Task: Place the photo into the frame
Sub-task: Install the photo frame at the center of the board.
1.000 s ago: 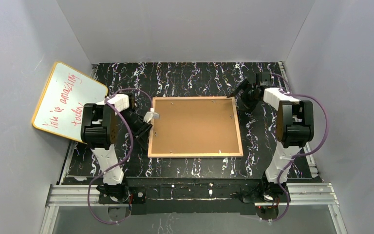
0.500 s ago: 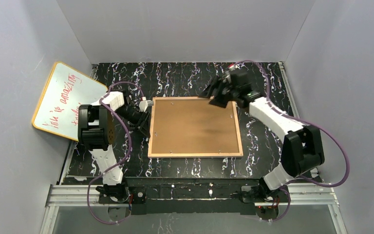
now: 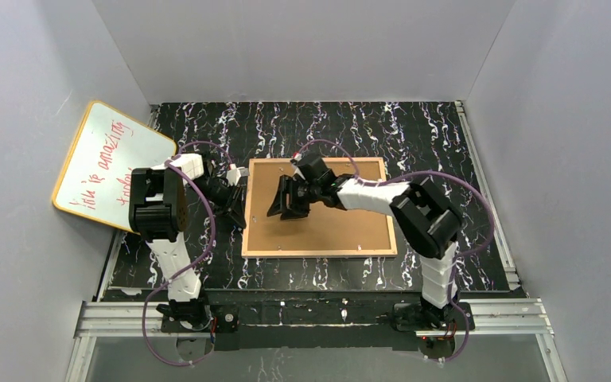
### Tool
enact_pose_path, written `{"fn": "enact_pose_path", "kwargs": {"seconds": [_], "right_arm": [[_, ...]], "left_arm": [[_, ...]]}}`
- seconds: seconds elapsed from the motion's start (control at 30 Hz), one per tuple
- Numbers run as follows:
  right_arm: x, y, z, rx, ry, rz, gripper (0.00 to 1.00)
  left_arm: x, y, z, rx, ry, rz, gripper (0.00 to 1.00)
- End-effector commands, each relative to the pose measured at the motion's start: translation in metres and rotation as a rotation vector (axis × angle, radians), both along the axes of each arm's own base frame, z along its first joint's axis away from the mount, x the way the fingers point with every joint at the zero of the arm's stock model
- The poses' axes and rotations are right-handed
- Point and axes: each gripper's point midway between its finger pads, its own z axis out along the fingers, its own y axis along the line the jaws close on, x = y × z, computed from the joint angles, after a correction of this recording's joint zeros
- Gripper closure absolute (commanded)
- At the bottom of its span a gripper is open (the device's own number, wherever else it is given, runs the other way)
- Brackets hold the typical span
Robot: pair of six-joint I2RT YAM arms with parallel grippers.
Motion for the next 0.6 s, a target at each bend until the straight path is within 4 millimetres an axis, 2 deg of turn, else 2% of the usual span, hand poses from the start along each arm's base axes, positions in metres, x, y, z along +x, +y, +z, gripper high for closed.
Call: {"fn": "enact_pose_path", "kwargs": {"seconds": [0.0, 0.03, 0.23, 0.57], "right_arm": [[0.009, 0.043, 0.021, 0.105, -0.059, 0.052, 0.40], [0.008, 0.048, 0.013, 0.096, -0.044, 0.063, 0.41], [0.008, 0.069, -0.005, 0.088, -0.020, 0.095, 0.44], [0.007, 0.081, -0.023, 0.075, 0.001, 0.109, 0.45]], "left_arm": [[-0.003, 0.004, -0.009, 0.034, -0.013, -0.008, 0.89], [-0.003, 0.004, -0.010, 0.038, -0.014, -0.009, 0.90], [-0.007, 0.006, -0.012, 0.049, -0.015, -0.010, 0.92], [-0.007, 0.007, -0.014, 0.059, -0.014, -0.010, 0.93]]}}
